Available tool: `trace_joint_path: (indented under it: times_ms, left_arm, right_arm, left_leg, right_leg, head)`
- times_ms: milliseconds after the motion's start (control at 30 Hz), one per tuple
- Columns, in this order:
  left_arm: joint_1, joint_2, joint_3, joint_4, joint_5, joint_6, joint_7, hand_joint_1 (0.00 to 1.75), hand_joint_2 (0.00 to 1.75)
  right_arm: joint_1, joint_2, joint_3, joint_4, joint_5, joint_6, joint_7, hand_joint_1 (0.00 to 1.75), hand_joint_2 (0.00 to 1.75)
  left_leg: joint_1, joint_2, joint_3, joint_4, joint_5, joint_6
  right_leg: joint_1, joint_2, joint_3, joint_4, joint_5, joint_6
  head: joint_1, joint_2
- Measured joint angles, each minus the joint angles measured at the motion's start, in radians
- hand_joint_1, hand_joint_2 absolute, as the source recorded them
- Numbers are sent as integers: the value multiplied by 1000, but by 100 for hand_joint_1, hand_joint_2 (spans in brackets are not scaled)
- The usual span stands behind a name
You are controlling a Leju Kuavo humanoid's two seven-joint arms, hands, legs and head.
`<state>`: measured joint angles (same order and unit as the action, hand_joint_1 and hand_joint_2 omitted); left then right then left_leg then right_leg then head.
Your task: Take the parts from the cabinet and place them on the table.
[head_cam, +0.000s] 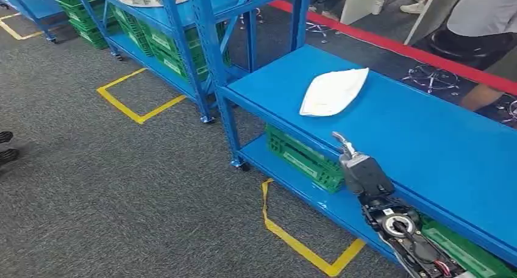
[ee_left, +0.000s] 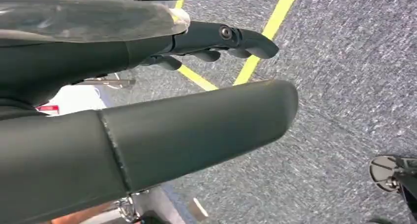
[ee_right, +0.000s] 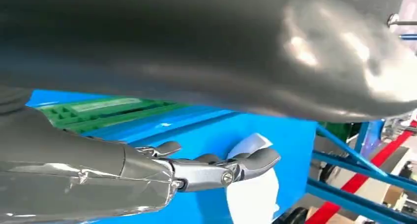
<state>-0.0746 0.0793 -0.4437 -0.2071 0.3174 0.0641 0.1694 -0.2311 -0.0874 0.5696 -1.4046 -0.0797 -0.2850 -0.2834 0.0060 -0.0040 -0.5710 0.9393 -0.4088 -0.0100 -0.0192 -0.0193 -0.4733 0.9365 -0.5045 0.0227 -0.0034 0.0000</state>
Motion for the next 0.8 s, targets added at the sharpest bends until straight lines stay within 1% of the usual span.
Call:
trace_joint_path:
  times_ms: [133, 267, 333, 533, 800]
  left_arm:
    - [0, 0, 0, 0, 0, 1, 1, 0, 0]
    - [0, 1, 0, 0, 1, 2, 1, 0, 0]
    - [0, 1, 0, 0, 5, 2, 2, 0, 0]
    - [1, 1, 0, 0, 12, 0, -4, 0, 0]
    - [1, 5, 0, 0, 18, -5, -17, 0, 0]
  right_arm:
    - [3, 0, -4, 0, 4, -3, -1, 0, 0]
    - [11, 0, -11, -1, 85, -77, 13, 0, 0]
    - [22, 0, -14, -7, 103, -97, 20, 0, 0]
    - [45, 0, -24, -29, 109, -103, 39, 0, 0]
    - [52, 0, -36, -45, 104, -103, 38, 0, 0]
  left_leg:
    - [1, 0, 0, -1, 1, -3]
    - [1, 0, 1, -2, 1, -3]
    - [1, 0, 1, -2, 1, -3]
    - [1, 0, 2, -2, 0, -5]
    - [1, 0, 2, -2, 0, -5]
  right_leg:
    - [1, 0, 0, 0, 0, 0]
    - [1, 0, 0, 0, 0, 0]
    - [1, 0, 0, 0, 0, -1]
    - [1, 0, 0, 0, -1, -1]
    - [1, 0, 0, 0, -1, -1]
  head:
    - [-1, 0]
    - [-2, 0]
    - [-1, 0]
    - [0, 0]
    - [0, 0]
